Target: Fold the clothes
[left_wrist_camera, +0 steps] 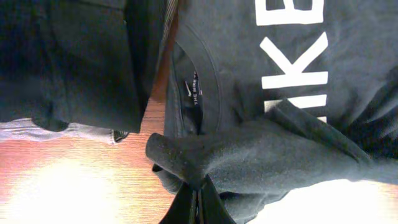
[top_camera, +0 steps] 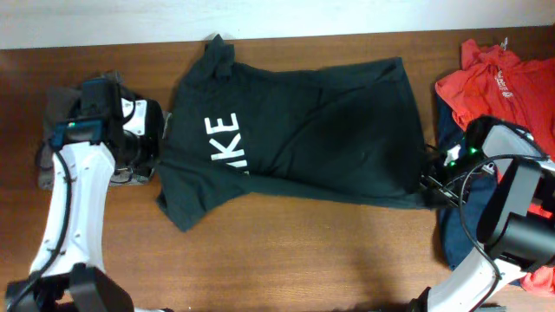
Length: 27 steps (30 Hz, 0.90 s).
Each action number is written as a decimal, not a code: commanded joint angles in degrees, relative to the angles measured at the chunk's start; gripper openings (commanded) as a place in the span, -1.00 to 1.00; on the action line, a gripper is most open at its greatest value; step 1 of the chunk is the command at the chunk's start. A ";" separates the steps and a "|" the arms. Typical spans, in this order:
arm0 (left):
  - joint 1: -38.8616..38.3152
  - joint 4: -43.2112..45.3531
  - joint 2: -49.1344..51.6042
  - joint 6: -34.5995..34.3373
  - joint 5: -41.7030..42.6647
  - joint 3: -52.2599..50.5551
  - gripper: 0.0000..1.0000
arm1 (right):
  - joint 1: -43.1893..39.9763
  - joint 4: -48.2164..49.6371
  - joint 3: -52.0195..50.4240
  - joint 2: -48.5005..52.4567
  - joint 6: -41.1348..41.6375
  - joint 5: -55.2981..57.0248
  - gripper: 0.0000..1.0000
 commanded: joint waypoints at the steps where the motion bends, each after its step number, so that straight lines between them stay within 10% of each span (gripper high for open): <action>1: 0.37 0.07 -2.56 0.66 -1.46 1.36 -0.99 | -1.22 0.37 -0.24 -0.15 0.13 3.15 0.16; 27: 0.35 -0.04 -2.64 0.70 -1.44 1.36 -0.99 | -7.26 0.87 2.86 -0.26 -5.77 -12.46 0.25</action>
